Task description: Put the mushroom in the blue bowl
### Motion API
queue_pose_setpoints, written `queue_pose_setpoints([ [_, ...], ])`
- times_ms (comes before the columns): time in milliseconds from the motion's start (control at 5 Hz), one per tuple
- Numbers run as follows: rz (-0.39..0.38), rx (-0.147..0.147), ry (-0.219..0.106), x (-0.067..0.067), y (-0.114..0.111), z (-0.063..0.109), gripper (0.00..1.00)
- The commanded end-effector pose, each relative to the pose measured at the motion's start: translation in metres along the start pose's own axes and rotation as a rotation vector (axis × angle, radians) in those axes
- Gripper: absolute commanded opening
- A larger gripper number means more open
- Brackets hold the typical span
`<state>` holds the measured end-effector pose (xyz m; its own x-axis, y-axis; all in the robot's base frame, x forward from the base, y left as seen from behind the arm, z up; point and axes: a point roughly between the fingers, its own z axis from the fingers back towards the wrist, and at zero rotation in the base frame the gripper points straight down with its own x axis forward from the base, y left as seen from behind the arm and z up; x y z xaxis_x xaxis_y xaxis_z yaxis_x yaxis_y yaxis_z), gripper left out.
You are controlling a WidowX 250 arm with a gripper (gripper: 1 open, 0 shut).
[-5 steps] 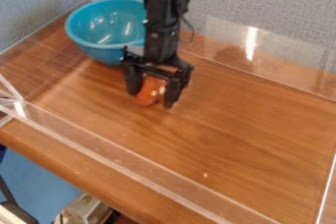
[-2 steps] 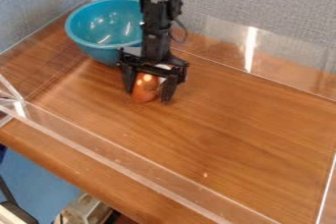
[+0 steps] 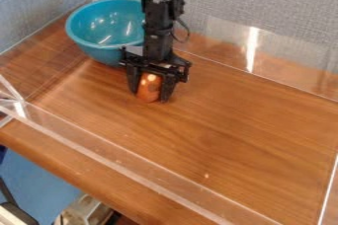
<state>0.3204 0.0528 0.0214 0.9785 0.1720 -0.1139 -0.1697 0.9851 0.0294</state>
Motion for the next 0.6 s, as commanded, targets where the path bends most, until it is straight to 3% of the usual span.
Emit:
queue_pose_setpoints([
  [0,-0.105,0.003,-0.028,-0.0061,-0.0212,0.0072,0.00],
  [400,0.013,-0.024,-0.025,-0.0159,-0.0284,0.0091,0.00],
])
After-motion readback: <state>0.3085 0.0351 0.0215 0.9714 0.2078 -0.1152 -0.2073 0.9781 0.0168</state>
